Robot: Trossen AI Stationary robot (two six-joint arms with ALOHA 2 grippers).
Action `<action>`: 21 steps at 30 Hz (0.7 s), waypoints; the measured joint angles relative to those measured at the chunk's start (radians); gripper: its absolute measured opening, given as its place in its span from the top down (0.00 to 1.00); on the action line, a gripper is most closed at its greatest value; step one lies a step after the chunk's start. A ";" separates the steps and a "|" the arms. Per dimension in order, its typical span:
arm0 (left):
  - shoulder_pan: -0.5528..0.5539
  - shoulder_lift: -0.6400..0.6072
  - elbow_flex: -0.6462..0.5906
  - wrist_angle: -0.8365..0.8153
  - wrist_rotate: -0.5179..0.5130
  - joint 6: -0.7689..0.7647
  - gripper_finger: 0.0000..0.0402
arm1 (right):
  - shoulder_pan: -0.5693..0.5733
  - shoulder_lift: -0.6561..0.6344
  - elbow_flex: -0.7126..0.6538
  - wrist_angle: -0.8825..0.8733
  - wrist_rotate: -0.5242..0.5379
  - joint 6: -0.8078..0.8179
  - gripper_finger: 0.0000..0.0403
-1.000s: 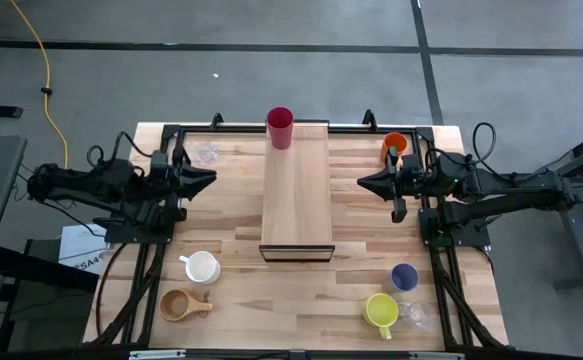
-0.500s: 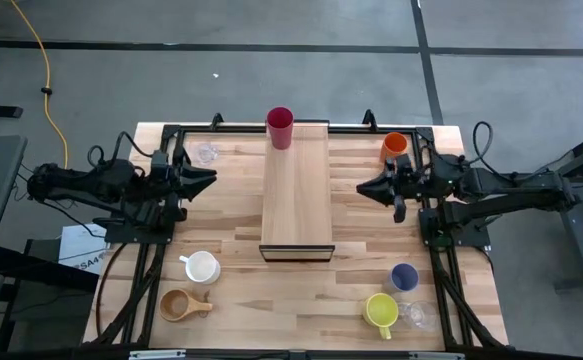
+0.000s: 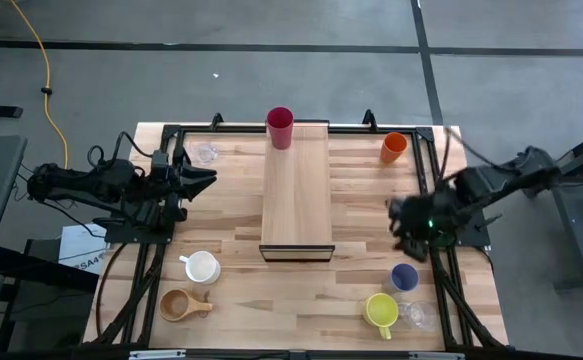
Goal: Stack small to large cups/mugs on shelf
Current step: Put the violet cup on the shelf
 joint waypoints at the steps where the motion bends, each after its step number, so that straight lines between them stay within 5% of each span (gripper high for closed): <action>1: 0.000 0.000 0.000 0.000 0.000 0.000 0.83 | 0.042 0.014 -0.005 -0.012 -0.010 0.032 0.54; 10: 0.000 0.000 0.000 -0.001 0.000 0.000 0.83 | 0.353 0.092 -0.085 -0.072 0.104 0.290 0.54; 21: 0.000 0.000 0.000 -0.002 -0.001 0.000 0.83 | 0.416 0.123 -0.244 0.027 0.126 0.440 0.54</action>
